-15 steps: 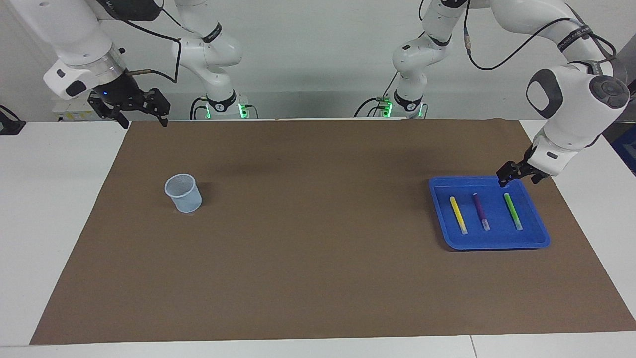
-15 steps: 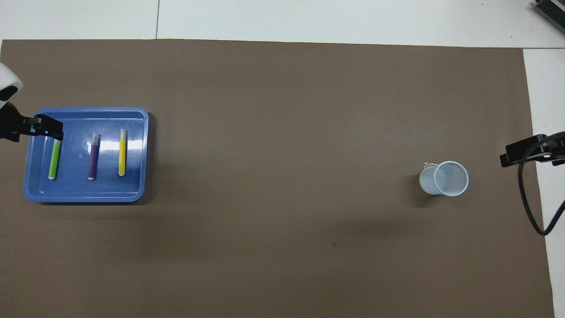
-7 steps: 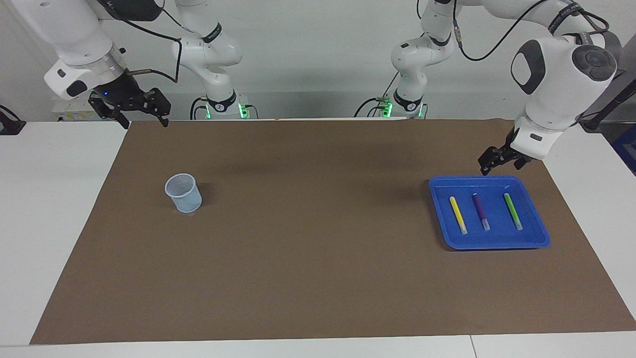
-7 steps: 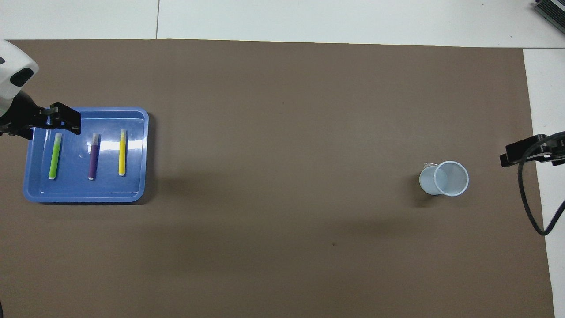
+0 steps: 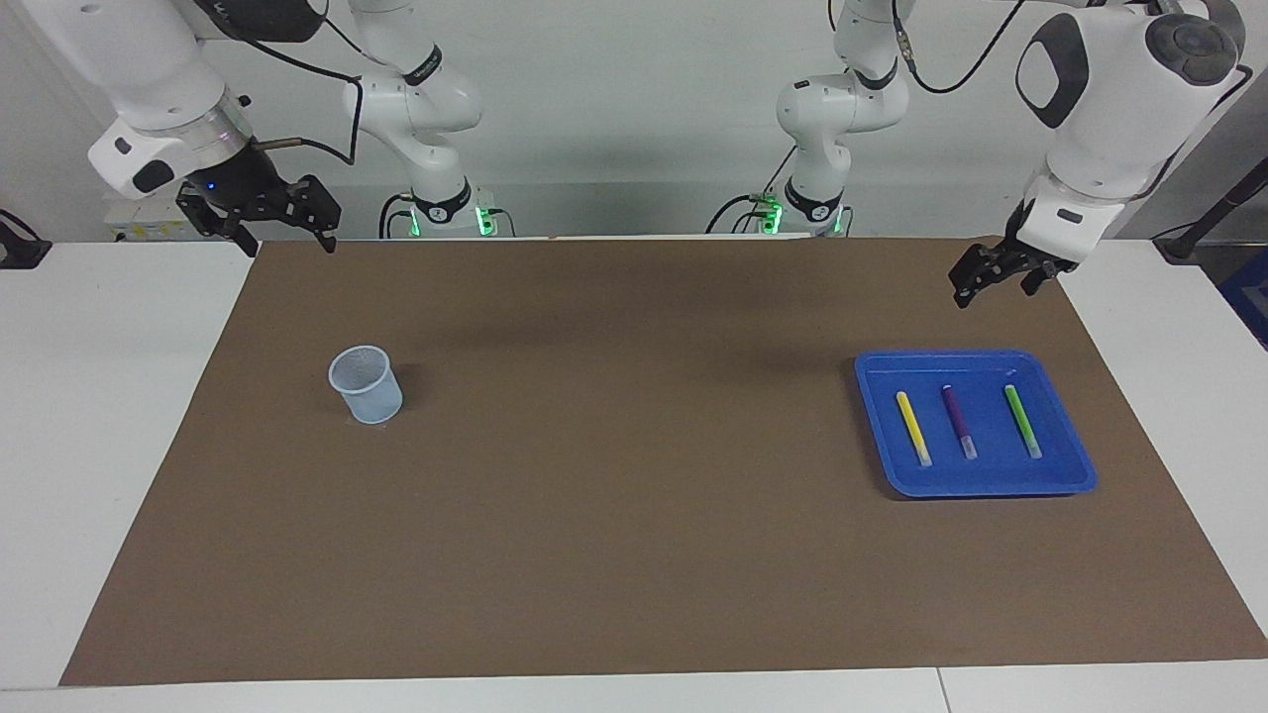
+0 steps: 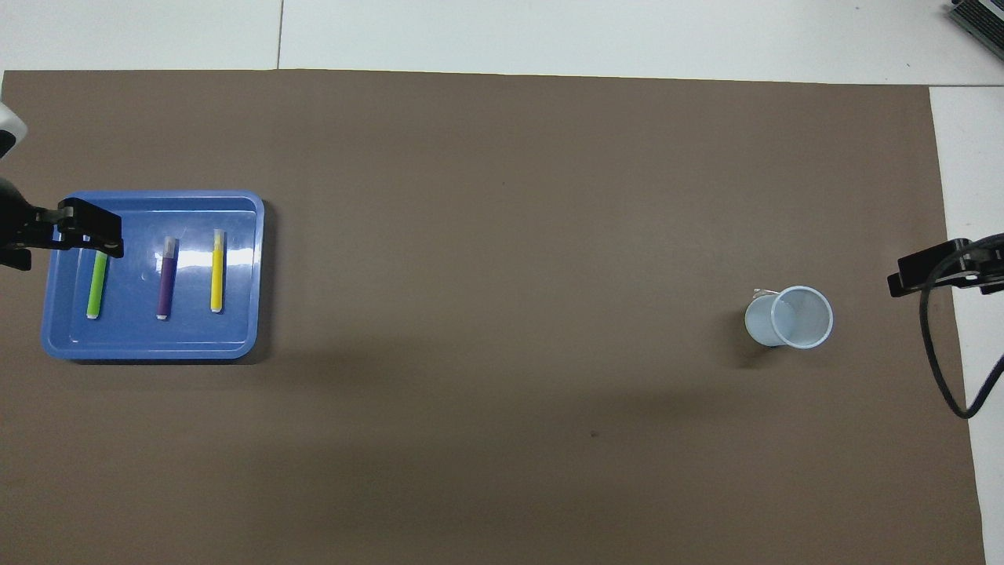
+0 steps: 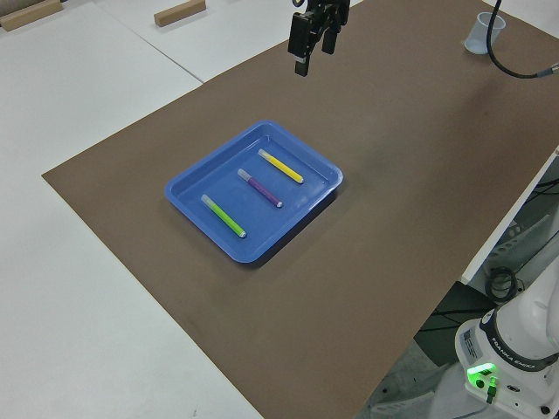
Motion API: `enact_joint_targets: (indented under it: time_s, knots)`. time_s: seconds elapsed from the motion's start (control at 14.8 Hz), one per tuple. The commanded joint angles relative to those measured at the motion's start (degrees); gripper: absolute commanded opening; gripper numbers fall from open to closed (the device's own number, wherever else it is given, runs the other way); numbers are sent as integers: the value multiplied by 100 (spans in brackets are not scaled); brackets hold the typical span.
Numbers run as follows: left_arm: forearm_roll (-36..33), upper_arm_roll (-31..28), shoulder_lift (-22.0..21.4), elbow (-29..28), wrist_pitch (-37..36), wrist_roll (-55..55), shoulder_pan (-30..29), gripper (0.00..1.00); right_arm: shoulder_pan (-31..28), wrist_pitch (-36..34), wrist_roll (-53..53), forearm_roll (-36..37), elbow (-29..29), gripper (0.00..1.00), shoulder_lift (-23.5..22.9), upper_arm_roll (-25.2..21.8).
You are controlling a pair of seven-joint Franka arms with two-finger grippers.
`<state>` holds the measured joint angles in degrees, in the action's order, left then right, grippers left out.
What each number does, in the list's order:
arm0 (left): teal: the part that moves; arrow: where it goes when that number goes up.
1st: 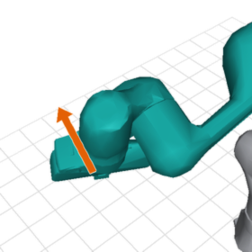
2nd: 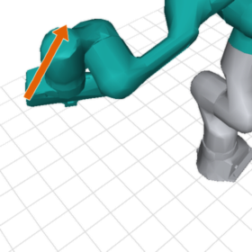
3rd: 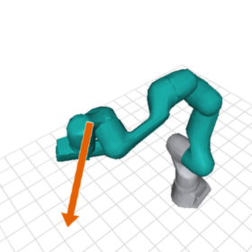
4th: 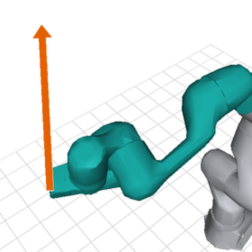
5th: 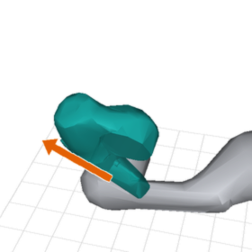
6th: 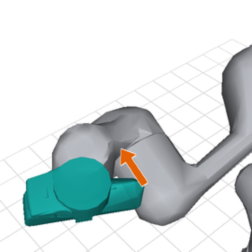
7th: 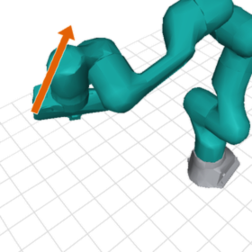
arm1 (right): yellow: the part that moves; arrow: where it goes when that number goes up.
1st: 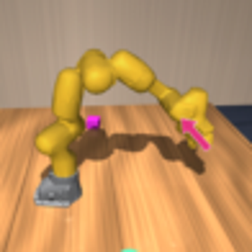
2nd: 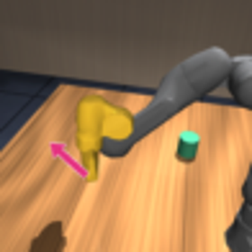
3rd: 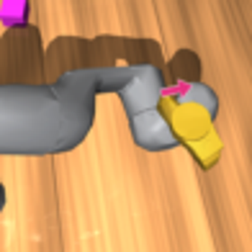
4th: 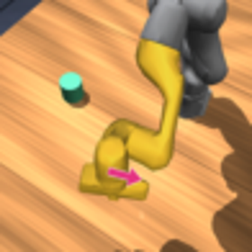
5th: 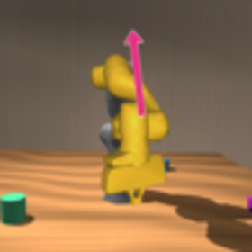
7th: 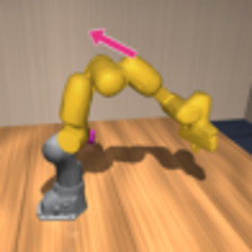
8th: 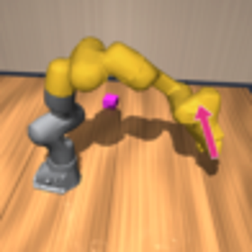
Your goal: Right arm passes pens to left for tray arrangement
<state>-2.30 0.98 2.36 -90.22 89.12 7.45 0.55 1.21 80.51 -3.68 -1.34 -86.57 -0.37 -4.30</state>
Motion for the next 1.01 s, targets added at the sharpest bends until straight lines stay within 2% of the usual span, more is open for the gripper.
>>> enact_joint_targets:
  time_s: [0.0,0.4,0.94]
  knots:
    - [125,-326,-139,13,-202,-24,209,100,2,166,78,-42,-97,100,81,43]
    - [125,148,-218,277,-281,-7,183,100,116,246,78,-33,-105,100,46,16]
    - [134,78,-306,207,-184,-147,165,100,99,254,70,-33,-88,100,63,-1]
